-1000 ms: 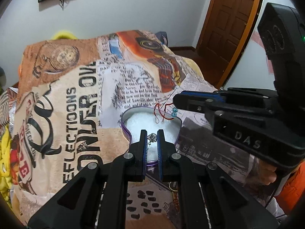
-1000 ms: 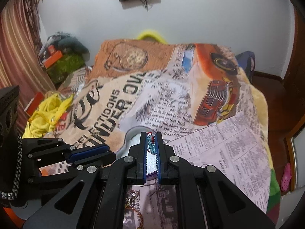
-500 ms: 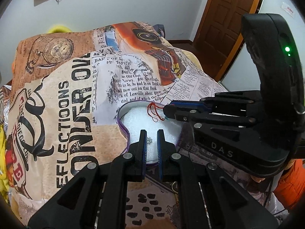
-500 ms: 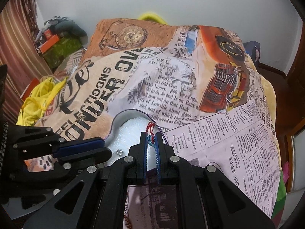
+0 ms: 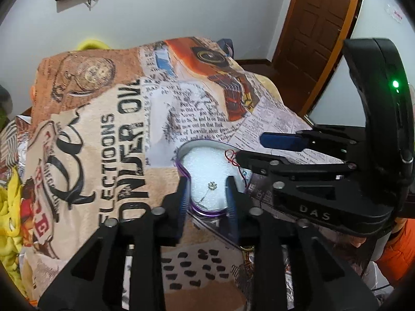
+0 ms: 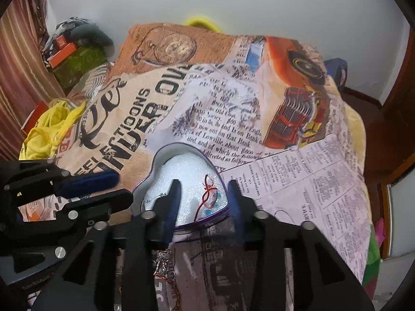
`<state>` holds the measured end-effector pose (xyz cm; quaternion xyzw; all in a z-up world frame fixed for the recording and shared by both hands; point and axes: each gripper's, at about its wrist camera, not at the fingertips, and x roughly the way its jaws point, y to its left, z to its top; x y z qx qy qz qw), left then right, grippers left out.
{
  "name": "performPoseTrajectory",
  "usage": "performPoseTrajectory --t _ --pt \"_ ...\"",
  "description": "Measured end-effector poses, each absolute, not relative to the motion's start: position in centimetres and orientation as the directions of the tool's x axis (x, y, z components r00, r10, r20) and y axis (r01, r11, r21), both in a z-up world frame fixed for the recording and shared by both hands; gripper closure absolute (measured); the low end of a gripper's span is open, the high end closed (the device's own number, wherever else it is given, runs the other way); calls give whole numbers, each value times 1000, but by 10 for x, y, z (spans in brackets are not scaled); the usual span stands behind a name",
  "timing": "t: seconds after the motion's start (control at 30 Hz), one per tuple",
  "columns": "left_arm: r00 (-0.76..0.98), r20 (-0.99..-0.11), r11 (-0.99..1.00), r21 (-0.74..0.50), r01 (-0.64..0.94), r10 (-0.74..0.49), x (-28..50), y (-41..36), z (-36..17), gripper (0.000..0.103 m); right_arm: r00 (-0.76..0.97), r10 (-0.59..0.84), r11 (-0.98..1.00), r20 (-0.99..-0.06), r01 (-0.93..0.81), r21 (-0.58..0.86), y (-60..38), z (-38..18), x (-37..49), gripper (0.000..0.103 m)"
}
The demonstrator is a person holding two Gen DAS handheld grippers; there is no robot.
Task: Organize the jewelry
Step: 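Carry both items over the heart tin and open both grippers to drop them, then lift both grippers from the tin and move toward the gold bracelet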
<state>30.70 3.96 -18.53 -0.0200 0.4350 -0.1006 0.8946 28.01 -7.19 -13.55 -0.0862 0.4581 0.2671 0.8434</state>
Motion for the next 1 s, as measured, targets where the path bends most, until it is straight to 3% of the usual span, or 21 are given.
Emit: performPoseTrajectory --t 0.63,1.0 --pt "679 -718 988 -96 118 -151 243 40 -126 66 571 361 864 -737 -502 35 -97 -74 211 67" --pt "649 -746 989 -94 116 -147 216 30 -136 66 585 343 880 -735 -474 34 -115 -75 179 67"
